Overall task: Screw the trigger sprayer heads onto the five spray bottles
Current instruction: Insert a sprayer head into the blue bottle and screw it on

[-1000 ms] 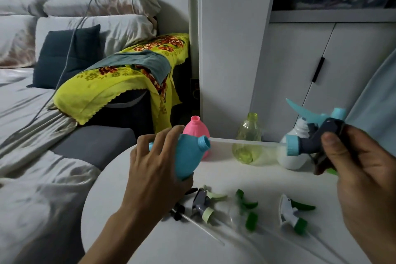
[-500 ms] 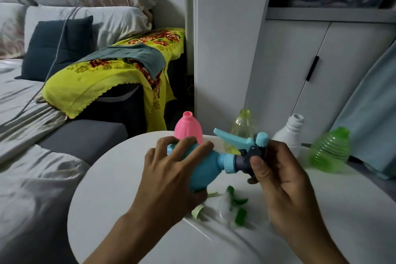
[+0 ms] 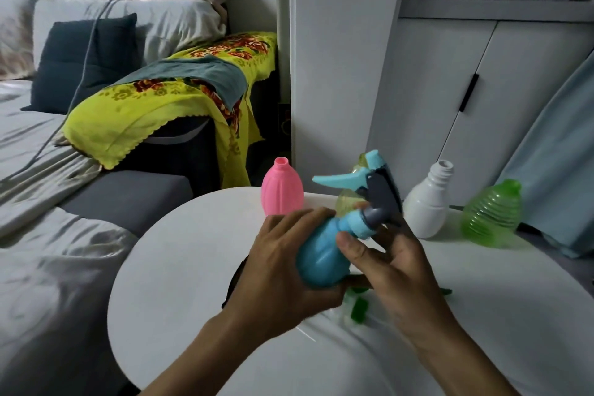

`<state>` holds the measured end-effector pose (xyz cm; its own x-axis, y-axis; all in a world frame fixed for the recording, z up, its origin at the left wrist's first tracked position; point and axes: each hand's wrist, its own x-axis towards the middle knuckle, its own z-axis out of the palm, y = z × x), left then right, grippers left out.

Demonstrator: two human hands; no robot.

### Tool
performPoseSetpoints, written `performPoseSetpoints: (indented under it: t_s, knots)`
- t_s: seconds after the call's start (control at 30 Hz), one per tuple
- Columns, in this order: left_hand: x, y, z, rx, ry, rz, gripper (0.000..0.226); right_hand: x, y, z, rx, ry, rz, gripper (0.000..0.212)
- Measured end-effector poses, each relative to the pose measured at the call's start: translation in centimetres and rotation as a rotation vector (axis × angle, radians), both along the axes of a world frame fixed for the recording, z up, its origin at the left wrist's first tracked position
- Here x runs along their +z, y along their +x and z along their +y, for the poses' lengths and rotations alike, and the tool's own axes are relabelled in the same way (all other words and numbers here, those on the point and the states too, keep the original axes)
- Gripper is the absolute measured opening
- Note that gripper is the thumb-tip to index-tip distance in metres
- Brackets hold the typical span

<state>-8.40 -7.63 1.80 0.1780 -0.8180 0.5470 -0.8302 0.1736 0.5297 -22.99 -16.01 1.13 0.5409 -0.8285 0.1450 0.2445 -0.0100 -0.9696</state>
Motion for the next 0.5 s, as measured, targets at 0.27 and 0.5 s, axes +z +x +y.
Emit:
performPoseSetpoints:
  t_s: [0.27,0.5]
  knots:
    - [-0.9,-1.1,-0.2,0.067,0.009,-0.239,0.084,-1.1,0.0,0.5,-0.135,0.143,0.05,0.04]
    - [-1.0,-0.5,0.5,0.079,0.454,-0.176,0.122,-1.6,0.6,1.1,-0.159,0.247,0.047,0.049]
